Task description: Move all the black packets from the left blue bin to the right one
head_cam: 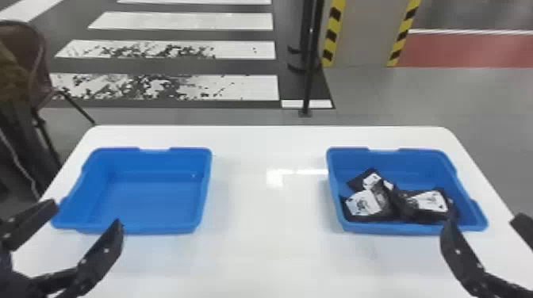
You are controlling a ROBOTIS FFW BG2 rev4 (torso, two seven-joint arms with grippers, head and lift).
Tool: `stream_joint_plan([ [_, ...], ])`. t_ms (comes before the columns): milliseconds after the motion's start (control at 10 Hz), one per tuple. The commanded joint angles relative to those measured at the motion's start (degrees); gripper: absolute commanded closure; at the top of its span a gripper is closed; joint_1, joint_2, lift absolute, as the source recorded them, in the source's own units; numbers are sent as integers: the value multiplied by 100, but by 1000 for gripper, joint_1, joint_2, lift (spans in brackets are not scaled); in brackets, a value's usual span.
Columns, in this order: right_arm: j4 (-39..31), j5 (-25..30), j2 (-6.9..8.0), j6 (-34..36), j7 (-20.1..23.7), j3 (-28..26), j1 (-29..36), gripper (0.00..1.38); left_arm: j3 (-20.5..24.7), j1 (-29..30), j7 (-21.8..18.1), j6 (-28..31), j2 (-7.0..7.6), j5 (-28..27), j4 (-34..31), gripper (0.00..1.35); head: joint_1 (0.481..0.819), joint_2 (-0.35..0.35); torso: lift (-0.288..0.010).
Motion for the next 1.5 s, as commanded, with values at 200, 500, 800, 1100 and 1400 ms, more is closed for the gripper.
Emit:
stream_joint_plan([
  [200, 2, -42, 14, 0, 0, 0, -14, 111, -88, -63, 0, 76, -15, 80, 44, 139, 695, -16, -140],
  [500, 2, -77, 14, 0, 17, 0, -14, 111, -99, -63, 0, 90, -15, 91, 44, 139, 695, -21, -140],
  [800, 16, -111, 14, 0, 26, 0, -14, 111, -111, -63, 0, 76, -15, 103, 44, 139, 695, -22, -140],
  [1100, 58, -157, 14, 0, 35, 0, -14, 111, -122, -77, 0, 90, -15, 114, 44, 139, 695, -24, -140],
  [1400, 72, -157, 14, 0, 35, 0, -14, 111, -133, -77, 0, 160, -15, 137, 44, 139, 695, -27, -140],
])
